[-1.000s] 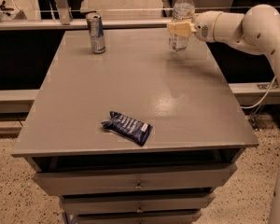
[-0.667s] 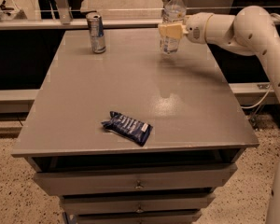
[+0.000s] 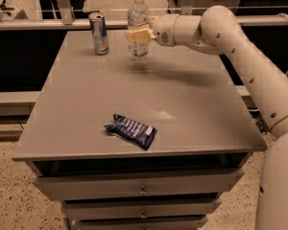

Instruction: Move blue plastic bottle near redbull can

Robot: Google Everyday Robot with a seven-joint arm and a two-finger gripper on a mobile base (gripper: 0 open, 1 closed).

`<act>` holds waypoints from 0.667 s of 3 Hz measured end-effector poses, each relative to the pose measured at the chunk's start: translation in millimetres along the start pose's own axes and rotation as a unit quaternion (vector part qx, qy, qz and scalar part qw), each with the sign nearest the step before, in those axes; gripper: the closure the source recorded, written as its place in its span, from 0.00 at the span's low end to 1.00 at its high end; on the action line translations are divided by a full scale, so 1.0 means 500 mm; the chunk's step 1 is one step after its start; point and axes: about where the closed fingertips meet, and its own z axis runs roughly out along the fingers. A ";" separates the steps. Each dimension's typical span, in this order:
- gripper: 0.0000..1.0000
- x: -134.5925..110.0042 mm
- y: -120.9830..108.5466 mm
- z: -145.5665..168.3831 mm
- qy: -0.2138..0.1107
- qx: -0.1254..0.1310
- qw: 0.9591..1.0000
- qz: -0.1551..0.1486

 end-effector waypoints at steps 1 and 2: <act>1.00 0.004 0.026 0.097 -0.005 -0.020 1.000 -0.023; 1.00 0.007 0.015 0.138 -0.008 -0.020 0.999 -0.030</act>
Offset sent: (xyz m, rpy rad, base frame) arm 0.0468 0.0727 -0.0173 -0.0184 -0.0746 0.0445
